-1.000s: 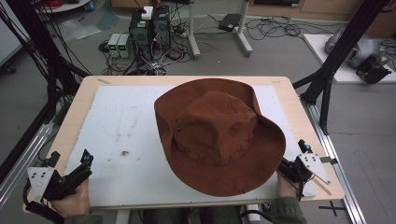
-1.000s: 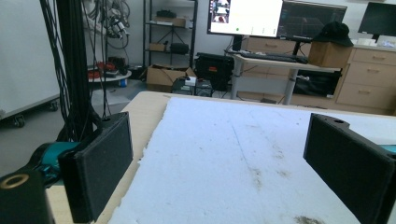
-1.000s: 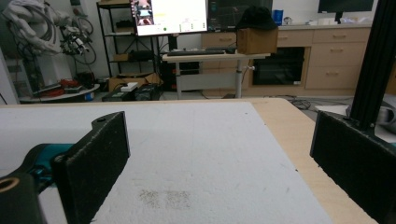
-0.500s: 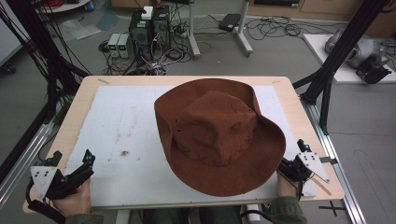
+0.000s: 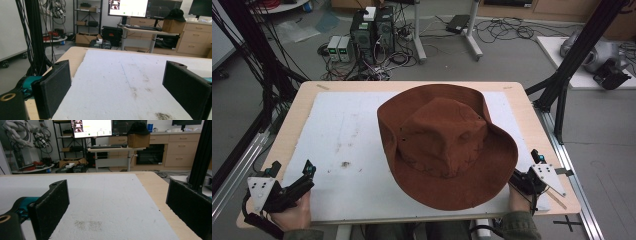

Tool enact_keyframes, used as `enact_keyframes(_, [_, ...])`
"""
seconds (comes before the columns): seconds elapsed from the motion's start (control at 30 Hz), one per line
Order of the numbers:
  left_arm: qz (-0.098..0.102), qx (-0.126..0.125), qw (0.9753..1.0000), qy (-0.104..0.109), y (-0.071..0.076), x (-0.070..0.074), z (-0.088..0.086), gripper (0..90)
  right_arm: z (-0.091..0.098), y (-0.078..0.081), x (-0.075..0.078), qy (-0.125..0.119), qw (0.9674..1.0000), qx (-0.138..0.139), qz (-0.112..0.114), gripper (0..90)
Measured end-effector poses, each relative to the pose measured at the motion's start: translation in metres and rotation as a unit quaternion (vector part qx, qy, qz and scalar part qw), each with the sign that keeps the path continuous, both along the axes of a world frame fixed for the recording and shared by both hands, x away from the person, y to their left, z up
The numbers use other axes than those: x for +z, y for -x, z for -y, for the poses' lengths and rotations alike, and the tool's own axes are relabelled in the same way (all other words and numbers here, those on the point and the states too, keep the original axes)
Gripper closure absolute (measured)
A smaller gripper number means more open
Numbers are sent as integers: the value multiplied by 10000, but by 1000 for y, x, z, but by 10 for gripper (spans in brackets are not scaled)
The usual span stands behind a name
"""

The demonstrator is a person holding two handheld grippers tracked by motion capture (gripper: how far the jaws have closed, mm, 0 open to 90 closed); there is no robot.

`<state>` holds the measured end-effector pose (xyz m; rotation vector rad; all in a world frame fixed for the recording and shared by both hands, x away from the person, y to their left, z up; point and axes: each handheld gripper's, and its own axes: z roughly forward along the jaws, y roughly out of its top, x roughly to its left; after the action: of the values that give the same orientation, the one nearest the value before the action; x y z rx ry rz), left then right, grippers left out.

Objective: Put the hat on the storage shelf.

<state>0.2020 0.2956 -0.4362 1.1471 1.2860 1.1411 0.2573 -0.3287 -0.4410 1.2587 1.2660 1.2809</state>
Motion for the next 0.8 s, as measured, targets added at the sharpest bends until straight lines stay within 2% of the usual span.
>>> enact_keyframes(0.43, [8,-10,9999,127,1,0,-2,87,1,0,0,-14,10000,1,-7,41])
enact_keyframes(0.8, [-37,-82,9999,140,-1,-1,-1,91,2,0,0,-80,10000,33,-12,41])
